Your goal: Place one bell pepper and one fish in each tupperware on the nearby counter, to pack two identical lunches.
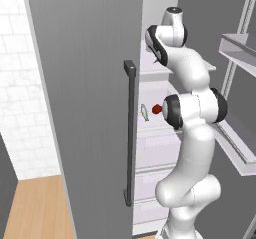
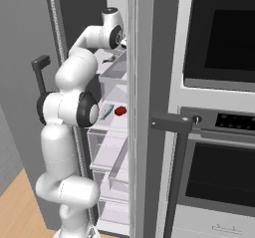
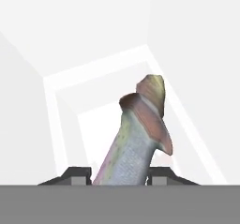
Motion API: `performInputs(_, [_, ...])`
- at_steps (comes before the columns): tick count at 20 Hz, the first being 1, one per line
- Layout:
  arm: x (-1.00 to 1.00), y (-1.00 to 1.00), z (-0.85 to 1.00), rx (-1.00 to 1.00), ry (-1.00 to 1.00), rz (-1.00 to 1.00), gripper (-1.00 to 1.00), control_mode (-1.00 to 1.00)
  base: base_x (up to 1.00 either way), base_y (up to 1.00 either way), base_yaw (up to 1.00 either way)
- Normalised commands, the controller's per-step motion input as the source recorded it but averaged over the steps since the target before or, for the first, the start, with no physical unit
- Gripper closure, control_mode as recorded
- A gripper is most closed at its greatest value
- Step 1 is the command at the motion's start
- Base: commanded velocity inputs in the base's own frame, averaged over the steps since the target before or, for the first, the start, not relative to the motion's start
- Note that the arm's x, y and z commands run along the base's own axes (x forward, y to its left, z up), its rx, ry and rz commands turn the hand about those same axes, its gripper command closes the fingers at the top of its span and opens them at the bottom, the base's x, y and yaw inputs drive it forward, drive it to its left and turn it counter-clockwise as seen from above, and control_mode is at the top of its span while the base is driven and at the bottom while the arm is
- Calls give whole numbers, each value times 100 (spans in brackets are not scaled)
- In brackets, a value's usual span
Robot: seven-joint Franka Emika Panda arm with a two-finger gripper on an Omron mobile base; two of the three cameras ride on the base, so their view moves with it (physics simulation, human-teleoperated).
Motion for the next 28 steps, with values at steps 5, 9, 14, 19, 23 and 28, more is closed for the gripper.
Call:
performInputs(5, [-29,-4,-5,0,-5,0,100,-100,0,0,0])
performInputs(9, [-78,-21,-1,2,-19,0,100,-100,0,0,0])
performInputs(14, [-89,-16,0,4,-38,0,100,-100,0,0,0])
performInputs(19, [-99,-2,25,2,-55,0,100,-100,0,0,0])
performInputs(23, [-100,0,29,0,-47,0,100,-100,0,0,0])
performInputs(28, [-100,5,11,0,-22,0,100,-100,0,0,0])
